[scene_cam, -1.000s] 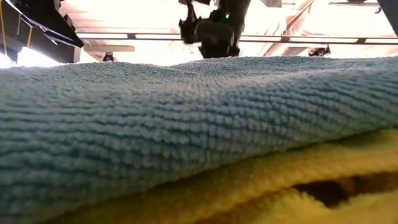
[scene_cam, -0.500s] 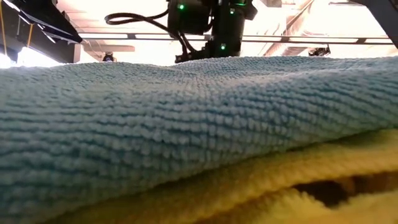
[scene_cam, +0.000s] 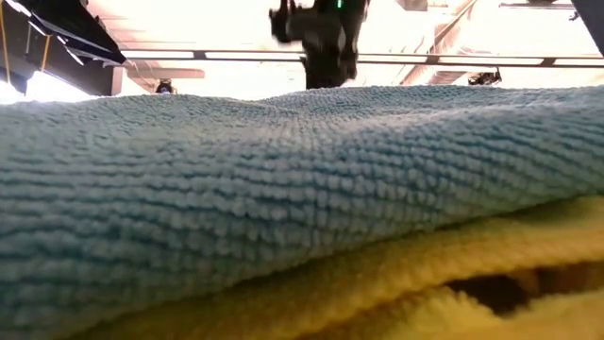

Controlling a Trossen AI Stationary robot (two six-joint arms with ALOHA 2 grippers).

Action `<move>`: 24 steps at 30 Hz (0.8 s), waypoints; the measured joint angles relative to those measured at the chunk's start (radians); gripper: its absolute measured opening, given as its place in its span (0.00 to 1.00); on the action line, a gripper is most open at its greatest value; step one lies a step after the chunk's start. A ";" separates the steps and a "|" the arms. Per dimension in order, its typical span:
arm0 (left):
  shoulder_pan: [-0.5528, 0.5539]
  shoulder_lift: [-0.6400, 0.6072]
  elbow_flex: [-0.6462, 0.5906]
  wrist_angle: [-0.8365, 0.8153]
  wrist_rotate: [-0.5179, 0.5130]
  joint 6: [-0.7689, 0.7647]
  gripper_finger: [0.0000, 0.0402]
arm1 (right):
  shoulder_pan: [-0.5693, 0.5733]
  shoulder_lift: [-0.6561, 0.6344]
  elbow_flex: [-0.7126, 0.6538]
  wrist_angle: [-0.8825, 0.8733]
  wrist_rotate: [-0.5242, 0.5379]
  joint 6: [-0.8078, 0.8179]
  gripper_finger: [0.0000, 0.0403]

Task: Sort microfiber towel by color & place in baskets
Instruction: Put the yellow microfiber towel into the top transparent bin

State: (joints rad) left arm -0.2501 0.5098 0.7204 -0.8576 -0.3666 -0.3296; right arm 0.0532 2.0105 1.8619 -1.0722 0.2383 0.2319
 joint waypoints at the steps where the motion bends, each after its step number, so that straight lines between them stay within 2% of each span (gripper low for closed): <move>1: 0.000 0.000 0.000 0.006 0.000 0.000 0.30 | -0.001 -0.008 0.022 -0.006 0.008 -0.014 0.01; 4: 0.000 0.000 0.000 0.027 -0.001 0.001 0.30 | -0.016 -0.022 0.086 -0.028 0.051 -0.042 0.02; 11: 0.000 0.001 0.000 0.049 0.000 0.018 0.30 | -0.092 -0.043 0.202 -0.088 0.050 -0.066 0.01; 16: 0.000 0.002 0.000 0.049 0.000 0.018 0.30 | -0.158 -0.043 0.282 -0.092 0.050 -0.164 0.00; 24: 0.000 0.002 0.000 0.049 -0.013 -0.001 0.30 | -0.337 -0.043 0.303 -0.031 -0.014 -0.312 0.00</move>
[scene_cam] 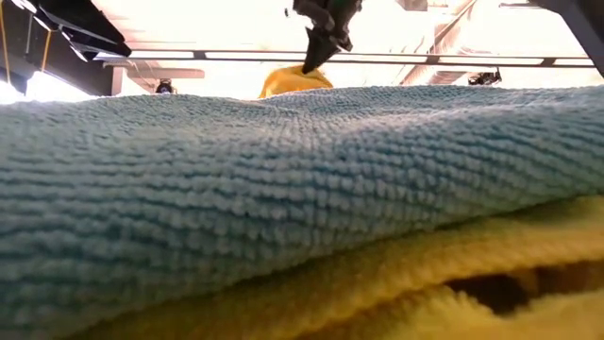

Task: Sort microfiber towel by color & place in baskets
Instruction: Put the yellow microfiber towel into the top transparent bin

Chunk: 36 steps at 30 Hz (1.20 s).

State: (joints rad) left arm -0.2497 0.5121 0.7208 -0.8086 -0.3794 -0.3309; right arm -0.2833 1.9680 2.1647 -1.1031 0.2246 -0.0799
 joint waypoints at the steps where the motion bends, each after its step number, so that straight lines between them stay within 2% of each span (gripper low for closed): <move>1: 0.000 0.000 0.000 0.000 0.000 0.001 0.30 | -0.022 0.004 0.000 0.000 -0.001 -0.009 0.00; 9: 0.001 0.000 0.000 0.000 -0.062 -0.008 0.30 | -0.159 0.073 -0.002 0.020 -0.088 -0.027 0.00; 15: 0.001 0.000 0.000 0.001 -0.151 -0.035 0.30 | -0.175 0.175 -0.005 0.033 -0.101 0.218 0.00; 21: 0.001 0.000 0.000 0.001 -0.192 -0.051 0.30 | -0.174 0.277 -0.004 0.033 -0.075 0.502 0.00; 31: 0.001 0.000 0.000 0.001 -0.208 -0.079 0.30 | -0.190 0.428 -0.004 0.038 -0.086 0.839 0.00; 36: 0.001 0.000 0.000 0.001 -0.209 -0.082 0.30 | -0.197 0.454 -0.005 0.079 -0.081 0.920 0.00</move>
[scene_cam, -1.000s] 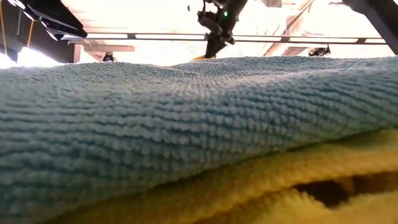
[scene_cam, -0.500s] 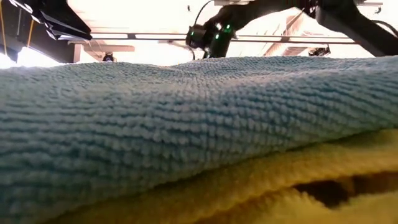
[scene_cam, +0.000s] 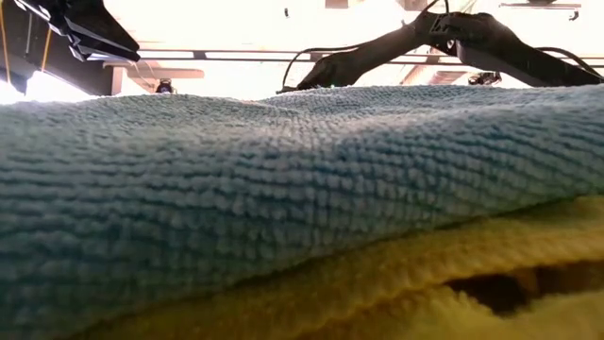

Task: Sort microfiber towel by color & place in baskets
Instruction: Put the yellow microfiber towel into the top transparent bin, then put the blue microfiber towel into the bottom transparent bin

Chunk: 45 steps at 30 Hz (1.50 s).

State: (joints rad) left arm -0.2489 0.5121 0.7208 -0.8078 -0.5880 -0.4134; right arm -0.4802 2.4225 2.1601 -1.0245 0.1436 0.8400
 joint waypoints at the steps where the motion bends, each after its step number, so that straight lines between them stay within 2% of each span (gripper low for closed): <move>1: 0.000 0.000 0.000 0.000 0.000 0.000 0.30 | -0.001 0.000 0.000 0.008 0.000 0.017 0.00; 6: 0.000 0.000 0.000 -0.001 0.000 -0.005 0.30 | 0.000 0.000 0.000 0.013 0.006 0.061 0.03; 14: 0.000 0.000 0.000 -0.001 0.001 -0.024 0.30 | 0.000 -0.006 0.000 0.010 -0.048 0.067 0.18; 19: 0.000 0.000 0.000 -0.002 0.006 -0.030 0.30 | 0.000 -0.066 0.000 -0.036 -0.047 0.049 0.25; 24: 0.000 0.000 0.000 -0.002 0.011 -0.030 0.30 | 0.002 -0.155 0.000 -0.070 -0.047 -0.025 0.26; 33: 0.000 0.000 0.000 -0.002 0.037 0.021 0.30 | 0.076 -0.313 0.000 -0.112 -0.038 -0.286 0.23; 38: 0.000 0.000 0.000 -0.002 0.039 0.023 0.30 | 0.154 -0.370 0.001 -0.168 -0.031 -0.453 0.14; 42: 0.000 0.000 0.000 -0.002 0.039 0.005 0.30 | 0.219 -0.381 0.001 -0.240 0.028 -0.532 0.03; 45: 0.000 0.000 0.000 -0.002 0.041 -0.004 0.30 | 0.252 -0.381 0.000 -0.278 0.030 -0.574 0.02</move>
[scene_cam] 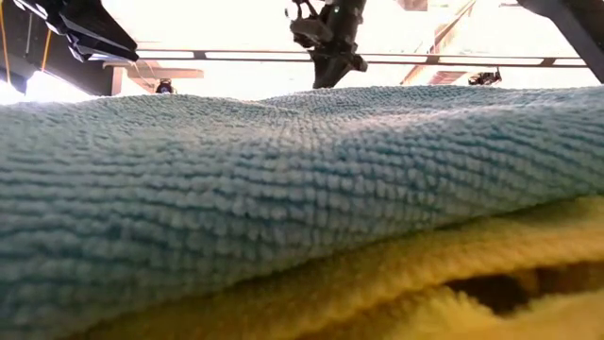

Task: Sort microfiber towel by color & place in baskets
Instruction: Put the blue microfiber towel into the bottom transparent bin

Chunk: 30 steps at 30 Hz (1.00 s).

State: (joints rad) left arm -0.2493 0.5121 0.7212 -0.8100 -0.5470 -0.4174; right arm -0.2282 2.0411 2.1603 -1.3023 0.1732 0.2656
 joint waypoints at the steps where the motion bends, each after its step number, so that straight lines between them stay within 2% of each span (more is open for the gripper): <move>1: 0.000 0.000 0.000 0.001 0.010 0.000 0.30 | 0.011 -0.001 -0.007 0.005 -0.014 -0.015 0.02; 6: 0.000 0.016 0.001 0.001 0.022 -0.009 0.30 | 0.067 -0.029 -0.095 0.047 -0.072 -0.061 0.01; 10: 0.000 0.050 0.001 0.001 0.022 -0.045 0.30 | 0.109 -0.107 -0.241 0.134 -0.074 -0.062 0.00; 14: 0.000 0.110 0.001 0.004 0.032 -0.078 0.30 | 0.152 -0.237 -0.448 0.264 -0.095 -0.040 0.00; 21: 0.000 0.243 0.001 0.065 0.064 -0.157 0.30 | 0.241 -0.544 -0.831 0.466 -0.114 -0.012 0.00; 25: 0.000 0.341 0.009 0.171 0.123 -0.157 0.30 | 0.285 -0.687 -1.000 0.467 -0.112 -0.039 0.00; 30: -0.010 0.520 0.127 0.163 0.173 -0.138 0.30 | 0.331 -0.806 -1.156 0.446 -0.114 -0.012 0.00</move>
State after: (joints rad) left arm -0.2595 1.0324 0.8484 -0.6469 -0.3743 -0.5554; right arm 0.1023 1.2354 1.0044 -0.8559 0.0589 0.2540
